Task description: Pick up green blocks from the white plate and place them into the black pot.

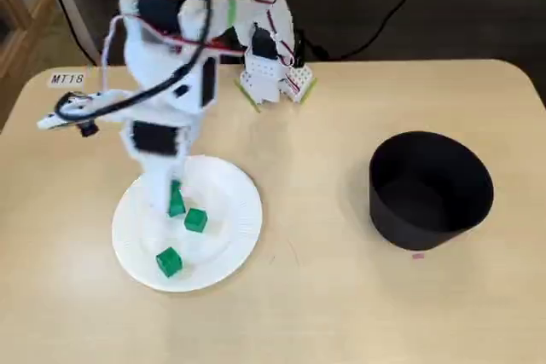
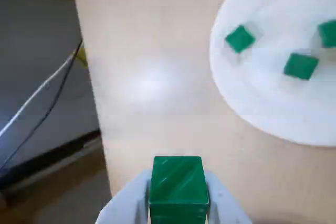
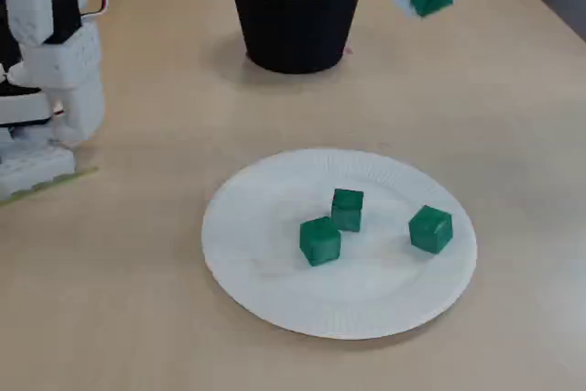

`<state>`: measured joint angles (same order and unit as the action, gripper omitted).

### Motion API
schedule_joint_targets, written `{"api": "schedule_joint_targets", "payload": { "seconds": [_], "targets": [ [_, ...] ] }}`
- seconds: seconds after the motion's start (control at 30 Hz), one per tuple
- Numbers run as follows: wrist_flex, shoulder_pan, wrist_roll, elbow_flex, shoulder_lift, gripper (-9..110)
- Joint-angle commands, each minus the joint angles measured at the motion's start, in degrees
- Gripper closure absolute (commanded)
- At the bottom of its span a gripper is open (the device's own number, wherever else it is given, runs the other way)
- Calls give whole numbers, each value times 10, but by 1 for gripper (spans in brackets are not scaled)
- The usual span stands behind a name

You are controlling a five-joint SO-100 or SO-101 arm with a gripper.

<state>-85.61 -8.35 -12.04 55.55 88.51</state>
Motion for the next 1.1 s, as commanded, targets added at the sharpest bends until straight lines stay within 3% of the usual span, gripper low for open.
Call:
{"api": "schedule_joint_targets", "payload": {
  "seconds": [0.0, 0.23, 0.4, 0.83, 0.97, 1.07],
  "targets": [
    [208, 96, 79, 325, 287, 104],
    [305, 316, 111, 520, 388, 104],
    [363, 408, 134, 570, 384, 104],
    [407, 452, 120, 584, 302, 103],
    [394, 449, 100, 586, 299, 83],
    [374, 445, 89, 582, 294, 75]
  ]
}}
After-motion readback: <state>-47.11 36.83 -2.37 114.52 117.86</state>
